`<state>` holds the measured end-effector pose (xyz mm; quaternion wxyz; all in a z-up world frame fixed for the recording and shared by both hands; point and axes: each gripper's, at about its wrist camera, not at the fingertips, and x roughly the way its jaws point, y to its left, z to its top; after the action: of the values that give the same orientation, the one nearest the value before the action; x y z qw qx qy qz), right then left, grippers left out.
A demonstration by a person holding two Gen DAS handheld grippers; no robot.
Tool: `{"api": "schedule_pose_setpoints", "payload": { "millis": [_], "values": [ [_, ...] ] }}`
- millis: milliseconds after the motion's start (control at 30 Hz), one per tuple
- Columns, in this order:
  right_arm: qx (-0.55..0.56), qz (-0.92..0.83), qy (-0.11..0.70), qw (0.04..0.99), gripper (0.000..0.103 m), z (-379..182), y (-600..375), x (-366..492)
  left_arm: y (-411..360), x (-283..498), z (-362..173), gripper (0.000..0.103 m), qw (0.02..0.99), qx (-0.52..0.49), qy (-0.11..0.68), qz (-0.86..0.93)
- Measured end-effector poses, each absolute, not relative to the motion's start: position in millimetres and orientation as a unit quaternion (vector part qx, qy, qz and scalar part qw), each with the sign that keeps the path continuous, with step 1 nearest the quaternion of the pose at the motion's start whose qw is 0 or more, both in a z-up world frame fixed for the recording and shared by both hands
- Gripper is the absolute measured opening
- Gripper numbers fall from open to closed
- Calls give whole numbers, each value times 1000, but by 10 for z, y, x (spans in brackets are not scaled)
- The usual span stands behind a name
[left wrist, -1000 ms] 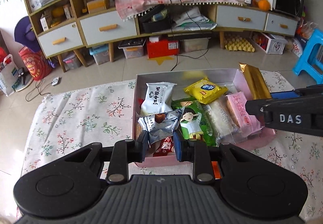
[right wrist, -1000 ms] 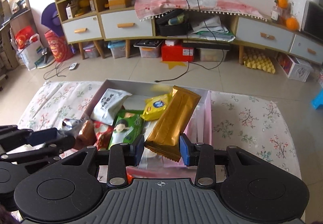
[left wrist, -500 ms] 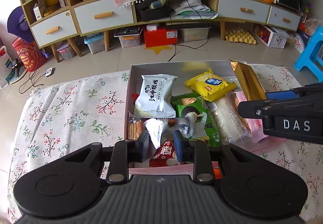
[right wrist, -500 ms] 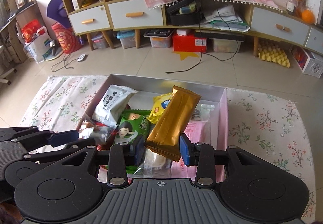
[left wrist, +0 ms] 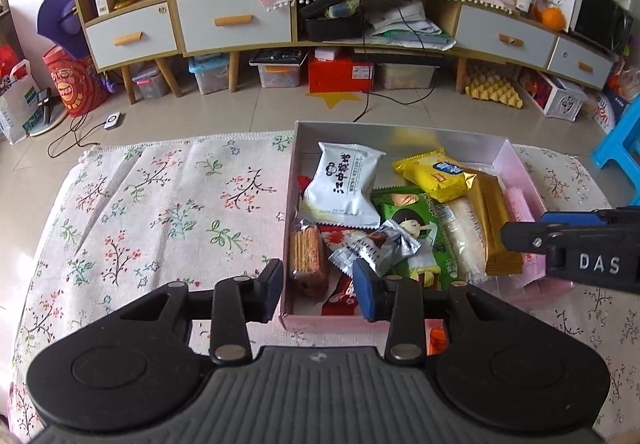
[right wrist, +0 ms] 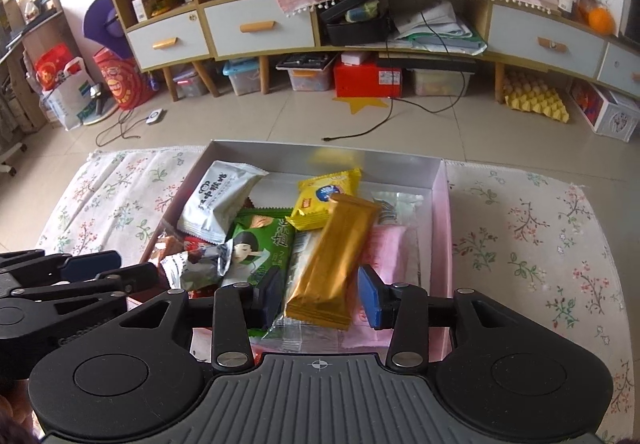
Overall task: Organize snacks
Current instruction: 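Open both grippers to release the candy and bar into the box, then reach the left gripper to the orange lotus biscuit pack and grasp it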
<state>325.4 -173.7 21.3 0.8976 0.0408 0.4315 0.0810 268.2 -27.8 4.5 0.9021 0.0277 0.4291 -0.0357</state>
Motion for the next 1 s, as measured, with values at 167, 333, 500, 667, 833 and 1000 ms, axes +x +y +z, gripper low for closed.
{"api": "schedule_pose_setpoints", "payload": {
  "millis": [167, 333, 500, 667, 833, 1000],
  "values": [
    [37, 77, 441, 893, 41, 191, -1763, 3198, -252, 2580, 14, 45, 897, 25, 440, -43],
    [17, 99, 450, 887, 41, 192, -1664, 3068, -259, 2466, 9, 53, 892, 39, 449, -46],
    [13, 127, 461, 878, 41, 201, -1559, 2950, -264, 2409, 22, 59, 890, 50, 451, -43],
    [10, 150, 464, 873, 46, 256, -1504, 2825, -252, 2364, -22, 62, 883, 51, 466, -37],
    [3, 160, 468, 869, 50, 273, -1490, 2742, -229, 2308, -33, 66, 879, 50, 472, -38],
    [-7, 173, 481, 859, 50, 224, -1465, 2694, -174, 2291, -33, 67, 878, 44, 475, -37]
  ]
}}
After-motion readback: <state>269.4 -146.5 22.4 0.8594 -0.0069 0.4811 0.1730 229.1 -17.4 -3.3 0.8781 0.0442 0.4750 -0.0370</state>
